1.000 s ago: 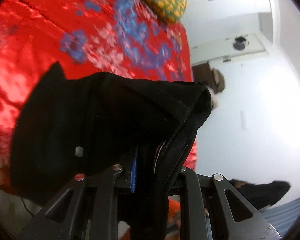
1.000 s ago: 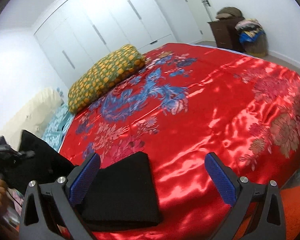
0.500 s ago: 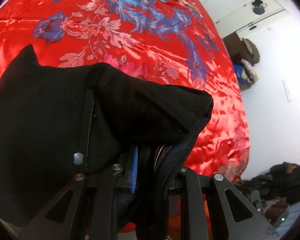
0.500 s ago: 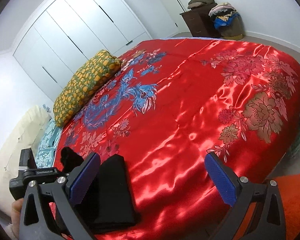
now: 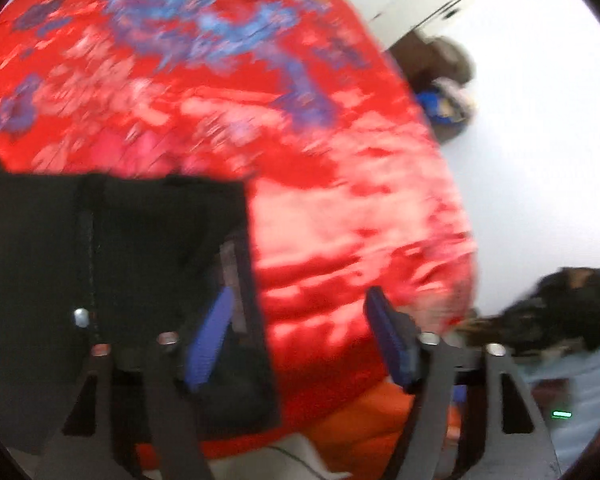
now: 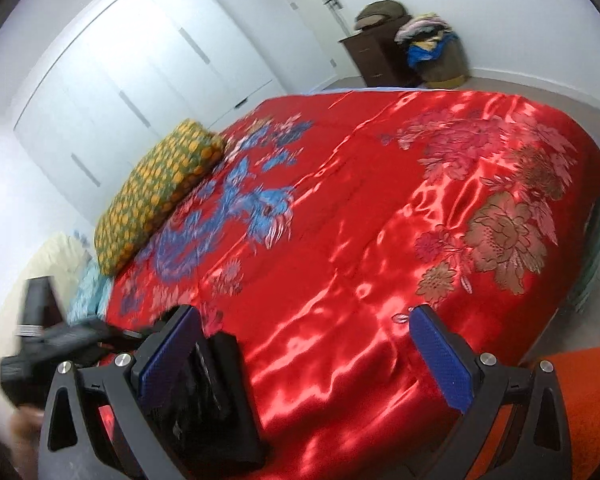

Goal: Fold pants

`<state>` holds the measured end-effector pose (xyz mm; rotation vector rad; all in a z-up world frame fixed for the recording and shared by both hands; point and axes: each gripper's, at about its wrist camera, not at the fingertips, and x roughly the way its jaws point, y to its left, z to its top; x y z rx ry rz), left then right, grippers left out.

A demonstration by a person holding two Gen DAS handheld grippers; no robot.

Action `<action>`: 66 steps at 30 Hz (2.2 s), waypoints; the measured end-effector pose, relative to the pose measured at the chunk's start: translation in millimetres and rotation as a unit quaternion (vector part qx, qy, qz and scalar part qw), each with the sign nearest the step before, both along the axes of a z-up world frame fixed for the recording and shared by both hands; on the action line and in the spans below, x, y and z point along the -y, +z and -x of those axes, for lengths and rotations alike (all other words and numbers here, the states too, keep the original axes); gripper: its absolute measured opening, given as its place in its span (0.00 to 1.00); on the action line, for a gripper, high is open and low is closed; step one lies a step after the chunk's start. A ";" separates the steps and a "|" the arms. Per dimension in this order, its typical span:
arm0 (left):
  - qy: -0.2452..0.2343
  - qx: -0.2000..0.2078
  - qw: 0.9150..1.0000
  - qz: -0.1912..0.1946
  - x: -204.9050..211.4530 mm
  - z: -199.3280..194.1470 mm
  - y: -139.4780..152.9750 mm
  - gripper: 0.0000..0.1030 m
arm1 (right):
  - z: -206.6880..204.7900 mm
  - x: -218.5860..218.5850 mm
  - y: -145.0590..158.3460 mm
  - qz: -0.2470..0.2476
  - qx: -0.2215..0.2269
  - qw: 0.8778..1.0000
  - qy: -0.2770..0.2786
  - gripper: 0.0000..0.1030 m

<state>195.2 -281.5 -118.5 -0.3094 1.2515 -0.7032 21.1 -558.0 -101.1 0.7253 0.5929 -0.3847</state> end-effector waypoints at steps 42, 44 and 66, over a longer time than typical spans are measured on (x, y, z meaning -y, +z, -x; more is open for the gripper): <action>0.158 0.039 0.983 -0.082 -271.6 43.8 -16.3 0.86 | -112.0 -117.2 -23.5 -0.042 -0.111 0.865 0.488 0.20; 0.145 0.059 0.984 -0.090 -263.7 46.3 -12.1 0.86 | -93.8 -119.4 -15.3 -0.027 -0.108 0.864 0.491 0.19; 0.009 0.162 0.959 -0.234 -191.9 59.3 -59.0 0.89 | -191.8 -97.7 -55.3 0.006 -0.162 0.914 0.373 0.23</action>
